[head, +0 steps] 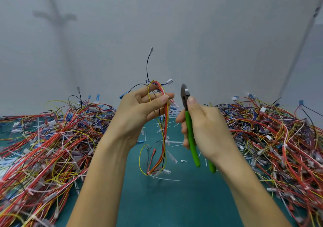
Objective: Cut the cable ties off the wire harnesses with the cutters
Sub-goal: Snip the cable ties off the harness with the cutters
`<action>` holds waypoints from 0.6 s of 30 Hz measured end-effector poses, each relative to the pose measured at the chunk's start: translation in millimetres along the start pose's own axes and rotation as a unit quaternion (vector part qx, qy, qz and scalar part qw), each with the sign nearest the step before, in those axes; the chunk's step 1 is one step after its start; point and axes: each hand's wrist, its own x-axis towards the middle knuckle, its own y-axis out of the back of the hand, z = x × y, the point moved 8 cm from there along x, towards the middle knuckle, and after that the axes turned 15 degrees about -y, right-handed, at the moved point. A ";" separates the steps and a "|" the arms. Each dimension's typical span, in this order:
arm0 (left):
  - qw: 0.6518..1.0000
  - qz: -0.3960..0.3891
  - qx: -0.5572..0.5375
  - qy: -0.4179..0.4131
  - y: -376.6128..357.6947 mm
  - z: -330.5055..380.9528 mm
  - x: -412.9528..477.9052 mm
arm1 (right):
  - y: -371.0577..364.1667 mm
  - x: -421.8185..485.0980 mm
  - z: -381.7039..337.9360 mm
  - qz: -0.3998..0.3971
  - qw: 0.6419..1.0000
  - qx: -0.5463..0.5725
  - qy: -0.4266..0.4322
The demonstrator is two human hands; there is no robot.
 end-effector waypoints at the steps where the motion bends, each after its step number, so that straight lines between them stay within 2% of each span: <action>1: 1.000 0.002 -0.015 0.002 0.5 0.1 0.1 | 2.0 0.0 -1.2 0.000 1.000 0.009 0.005; 4: 0.999 0.022 -0.047 0.014 4.0 -0.8 0.2 | 6.7 -0.1 -2.3 -0.004 1.000 0.007 0.012; 6: 0.998 0.032 -0.060 0.013 4.9 0.2 0.3 | 7.8 0.3 -2.1 -0.005 0.999 -0.033 0.022; 11: 0.999 0.034 -0.035 -0.002 2.7 3.1 1.1 | -2.6 2.1 3.8 -0.056 0.996 -0.075 0.008; 14: 0.999 0.039 -0.016 0.001 3.1 1.8 0.8 | -6.6 1.0 2.8 -0.032 0.998 -0.042 0.019; 18: 1.000 -0.007 -0.014 0.006 -11.6 2.1 -2.4 | -5.7 1.5 1.8 0.017 0.999 0.003 0.042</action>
